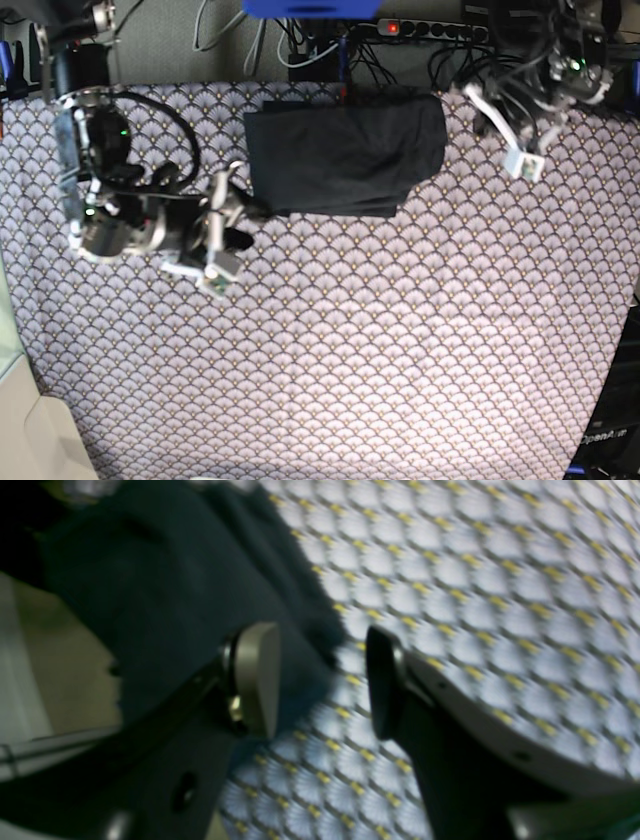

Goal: Fold the T-shirt properly
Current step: 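Open the right gripper and withdraw it from the folded bundle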

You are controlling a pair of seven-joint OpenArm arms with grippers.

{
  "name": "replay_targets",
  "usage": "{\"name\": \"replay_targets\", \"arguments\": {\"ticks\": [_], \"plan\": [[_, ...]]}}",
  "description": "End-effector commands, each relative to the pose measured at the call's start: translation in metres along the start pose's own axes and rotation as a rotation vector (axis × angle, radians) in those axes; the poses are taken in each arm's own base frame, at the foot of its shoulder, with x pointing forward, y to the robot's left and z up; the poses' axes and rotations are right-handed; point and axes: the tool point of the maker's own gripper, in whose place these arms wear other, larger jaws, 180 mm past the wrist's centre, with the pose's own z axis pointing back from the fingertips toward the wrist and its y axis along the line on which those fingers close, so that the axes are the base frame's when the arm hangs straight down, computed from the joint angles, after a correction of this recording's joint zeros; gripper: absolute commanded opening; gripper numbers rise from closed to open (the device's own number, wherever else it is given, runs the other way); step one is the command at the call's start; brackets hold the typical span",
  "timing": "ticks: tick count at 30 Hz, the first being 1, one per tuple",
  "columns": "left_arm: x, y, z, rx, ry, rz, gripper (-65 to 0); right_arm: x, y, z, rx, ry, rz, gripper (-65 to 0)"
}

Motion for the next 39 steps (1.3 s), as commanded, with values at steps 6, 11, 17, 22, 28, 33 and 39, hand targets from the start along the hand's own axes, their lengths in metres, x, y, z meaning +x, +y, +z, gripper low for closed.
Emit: {"name": "replay_targets", "arguments": {"ticks": [6,11,17,22,28,33,39], "plan": [[-0.017,-0.027,-0.003,-0.084,0.071,-0.123,-65.0,0.001,-0.022,0.023,-0.064,-0.022,0.016,-35.2],[-0.01,-0.055,-0.012,-0.149,0.046,-0.112,-65.0,-0.007,-0.023,0.025,-0.072,-0.032,-0.02,-35.2],[0.007,-0.07,-0.027,-0.183,0.005,-0.041,-65.0,-0.018,-0.007,0.017,-0.034,-0.064,-0.059,-35.6],[0.021,-0.076,-0.038,-0.185,-0.023,-0.014,-65.0,-0.025,-0.002,0.015,-0.023,-0.06,-0.075,-41.9],[0.028,-0.082,-0.052,-0.16,-0.029,0.009,-65.0,-0.029,-0.009,0.014,-0.037,-0.046,-0.085,-45.6],[0.031,-0.082,-0.051,-0.159,-0.035,0.007,-65.0,-0.041,-0.032,0.012,-0.114,0.026,-0.073,-45.6],[0.029,-0.079,-0.052,-0.151,-0.03,0.012,-65.0,-0.033,-0.039,0.007,-0.143,-0.003,-0.063,-45.7]]}}
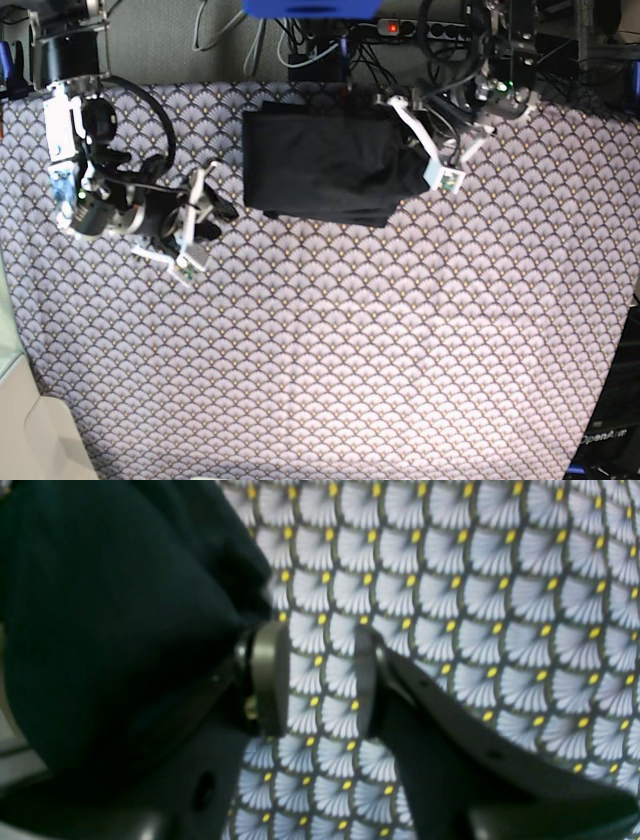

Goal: Fold the T-shirt properly
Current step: 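Open the right gripper and withdraw it from the folded bundle, then grasp the bundle with the left gripper and rotate it upright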

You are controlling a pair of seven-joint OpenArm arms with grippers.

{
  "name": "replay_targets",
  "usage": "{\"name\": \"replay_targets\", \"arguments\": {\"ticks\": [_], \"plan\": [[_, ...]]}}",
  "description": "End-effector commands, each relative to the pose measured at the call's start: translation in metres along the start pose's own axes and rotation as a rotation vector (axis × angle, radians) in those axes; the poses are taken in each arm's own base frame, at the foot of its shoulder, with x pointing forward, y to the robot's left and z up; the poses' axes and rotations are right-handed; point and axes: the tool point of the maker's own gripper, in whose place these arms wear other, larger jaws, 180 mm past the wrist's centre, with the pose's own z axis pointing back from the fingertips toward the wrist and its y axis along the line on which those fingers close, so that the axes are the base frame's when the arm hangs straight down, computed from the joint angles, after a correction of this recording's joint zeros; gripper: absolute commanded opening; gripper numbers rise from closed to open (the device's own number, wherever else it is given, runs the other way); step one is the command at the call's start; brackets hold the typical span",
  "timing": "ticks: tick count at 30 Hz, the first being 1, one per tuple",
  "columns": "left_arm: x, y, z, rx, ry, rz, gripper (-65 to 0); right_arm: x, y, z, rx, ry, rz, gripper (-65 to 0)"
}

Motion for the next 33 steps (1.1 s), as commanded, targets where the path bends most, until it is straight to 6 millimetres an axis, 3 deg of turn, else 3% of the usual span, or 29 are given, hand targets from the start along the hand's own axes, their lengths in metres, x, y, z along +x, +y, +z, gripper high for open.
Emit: {"name": "replay_targets", "arguments": {"ticks": [1,4,10,15,20,27,33], "plan": [[0.009,-0.001,0.003,-0.008,-0.036,-0.005,-65.0,0.012,-0.005,0.004,-0.007,-0.033,0.027,-45.7],[0.012,-0.001,0.003,-0.008,-0.04,-0.007,-65.0,0.009,0.007,-0.009,0.041,-0.016,0.037,-46.8],[0.037,0.001,-0.002,-0.01,-0.082,-0.02,-65.0,-0.007,0.038,-0.035,0.148,-0.01,0.018,-52.0],[0.063,0.009,-0.013,-0.009,-0.109,-0.019,-65.0,-0.027,0.05,-0.037,0.172,0.011,-0.015,-52.1],[0.096,0.002,-0.029,-0.04,-0.143,0.01,-65.0,-0.051,0.059,-0.034,0.187,0.038,-0.044,-52.1],[0.144,-0.042,-0.049,-0.142,-0.183,0.006,-65.0,-0.078,0.075,-0.031,0.214,0.066,-0.085,-52.1],[0.176,-0.076,-0.055,-0.203,-0.21,-0.049,-65.0,-0.089,0.079,-0.026,0.217,0.064,-0.101,-52.1]]}}
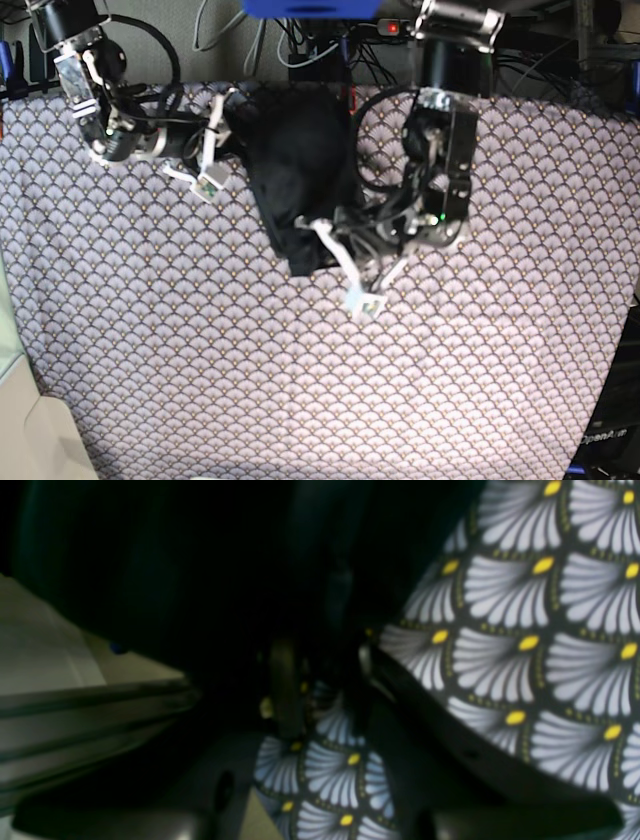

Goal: Fold the T-shirt properly
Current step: 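Grasp the bundle with the left gripper and rotate it upright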

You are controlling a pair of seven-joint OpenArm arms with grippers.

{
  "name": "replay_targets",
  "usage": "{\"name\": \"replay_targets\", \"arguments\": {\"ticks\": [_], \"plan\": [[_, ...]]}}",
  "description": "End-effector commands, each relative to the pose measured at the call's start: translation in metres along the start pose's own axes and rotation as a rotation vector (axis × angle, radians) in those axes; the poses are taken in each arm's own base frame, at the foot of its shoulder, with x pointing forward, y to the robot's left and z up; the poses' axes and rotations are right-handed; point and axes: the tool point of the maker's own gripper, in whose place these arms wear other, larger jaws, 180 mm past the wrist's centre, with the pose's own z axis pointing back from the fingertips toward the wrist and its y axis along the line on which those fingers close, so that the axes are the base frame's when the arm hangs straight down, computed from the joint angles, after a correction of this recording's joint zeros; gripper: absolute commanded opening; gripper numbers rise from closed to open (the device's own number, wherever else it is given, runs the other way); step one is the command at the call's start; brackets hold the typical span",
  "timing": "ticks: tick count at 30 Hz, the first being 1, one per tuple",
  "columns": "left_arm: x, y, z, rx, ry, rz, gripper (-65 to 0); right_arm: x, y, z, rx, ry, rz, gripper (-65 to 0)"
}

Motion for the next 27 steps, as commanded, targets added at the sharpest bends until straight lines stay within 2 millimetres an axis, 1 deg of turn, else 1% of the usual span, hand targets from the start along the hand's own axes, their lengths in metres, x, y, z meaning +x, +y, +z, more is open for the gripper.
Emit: {"name": "replay_targets", "arguments": {"ticks": [1,4,6,9,11,12,14,17,21,22,24,27], "plan": [[0.024,-0.004,0.004,-0.013,-0.062,-0.015,-65.0,-0.008,-0.004,0.006,-0.016,0.034,0.024,-52.1],[0.032,-0.003,0.008,-0.01,-0.077,-0.025,-65.0,-0.003,-0.021,0.029,-0.089,-0.014,0.012,-52.1],[0.032,-0.001,0.009,-0.009,-0.077,-0.027,-65.0,0.002,-0.035,0.049,-0.153,-0.046,0.006,-52.1],[0.034,0.01,0.022,0.024,-0.096,-0.057,-65.0,0.009,-0.045,0.069,-0.213,-0.082,0.009,-52.1],[0.02,0.013,0.029,0.037,-0.078,-0.059,-65.0,0.013,-0.047,0.079,-0.241,-0.101,0.016,-52.1],[0.018,0.018,0.035,0.051,-0.081,-0.061,-65.0,0.015,-0.047,0.083,-0.251,-0.111,0.018,-52.1],[0.012,0.033,0.052,0.093,-0.086,-0.038,-65.0,0.019,-0.041,0.089,-0.26,-0.12,0.036,-52.1],[0.008,0.06,0.08,0.17,-0.118,0.028,-65.0,0.034,-0.024,0.088,-0.243,-0.151,0.076,-52.0],[-0.005,0.086,0.111,0.251,-0.108,0.084,-65.0,0.052,-0.009,0.09,-0.232,-0.181,0.129,-52.0],[-0.009,0.089,0.116,0.264,-0.101,0.086,-65.0,0.056,-0.005,0.09,-0.229,-0.178,0.146,-52.0],[-0.015,0.084,0.12,0.265,-0.083,0.077,-65.0,0.063,0.002,0.087,-0.212,-0.185,0.161,-52.0],[-0.023,0.061,0.114,0.22,-0.054,0.036,-65.0,0.072,0.016,0.082,-0.139,-0.217,0.152,-52.0]]}}
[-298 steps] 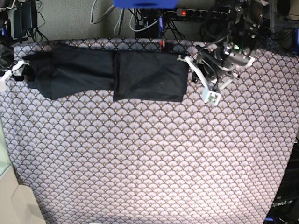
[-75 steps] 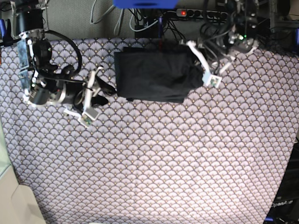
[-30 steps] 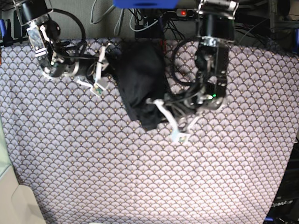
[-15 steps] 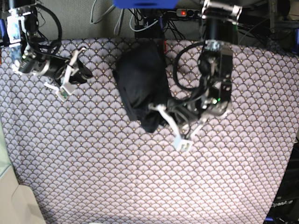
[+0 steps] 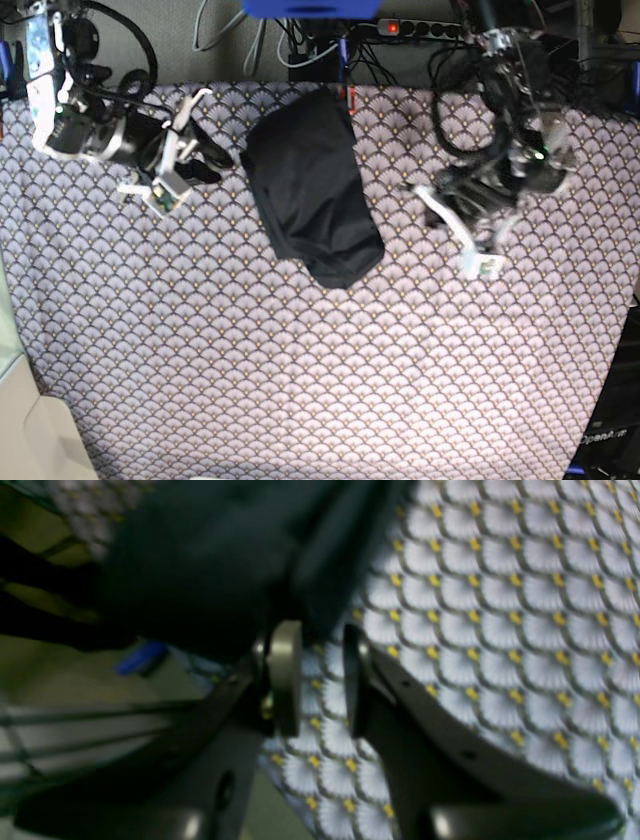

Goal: Fold the T-shirt properly
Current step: 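Grasp the bundle with the left gripper and rotate it upright, then hold the bundle with both grippers and tuck its edges inward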

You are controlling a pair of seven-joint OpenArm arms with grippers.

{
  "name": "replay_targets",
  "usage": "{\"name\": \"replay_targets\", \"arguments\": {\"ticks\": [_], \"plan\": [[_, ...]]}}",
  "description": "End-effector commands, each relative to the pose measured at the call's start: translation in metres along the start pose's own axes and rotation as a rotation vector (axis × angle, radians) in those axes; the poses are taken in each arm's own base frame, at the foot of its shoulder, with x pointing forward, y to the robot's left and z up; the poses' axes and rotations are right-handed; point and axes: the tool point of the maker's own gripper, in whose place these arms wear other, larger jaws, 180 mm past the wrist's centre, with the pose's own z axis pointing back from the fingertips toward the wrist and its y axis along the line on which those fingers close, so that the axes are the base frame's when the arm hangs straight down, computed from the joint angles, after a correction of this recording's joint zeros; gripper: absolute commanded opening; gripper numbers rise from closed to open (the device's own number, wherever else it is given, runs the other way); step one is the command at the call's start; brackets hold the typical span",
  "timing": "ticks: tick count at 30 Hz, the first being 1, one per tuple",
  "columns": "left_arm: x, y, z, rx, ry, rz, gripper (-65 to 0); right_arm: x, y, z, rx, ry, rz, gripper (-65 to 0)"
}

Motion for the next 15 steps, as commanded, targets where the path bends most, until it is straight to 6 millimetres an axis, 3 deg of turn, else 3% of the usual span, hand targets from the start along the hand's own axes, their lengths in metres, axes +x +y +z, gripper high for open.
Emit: {"name": "replay_targets", "arguments": {"ticks": [1,5,8,11,15], "plan": [[0.011,-0.015,0.003,-0.035,-0.045,-0.032,-65.0,0.014,0.006,0.002,0.03,-0.048,0.013,-52.0],[0.012,-0.063,-0.001,-0.137,-0.05,-0.089,-65.0,0.019,0.011,0.001,0.057,-0.071,0.004,-51.9],[0.016,-0.088,-0.003,-0.193,-0.061,-0.091,-65.0,0.021,0.016,-0.001,0.066,-0.085,-0.008,-51.9],[0.029,-0.103,-0.004,-0.23,-0.093,-0.074,-65.0,0.022,0.027,-0.007,0.103,-0.083,-0.003,-51.8],[0.035,-0.109,-0.006,-0.241,-0.104,-0.06,-65.0,0.024,0.05,-0.017,0.177,-0.079,0.019,-51.8]]}}
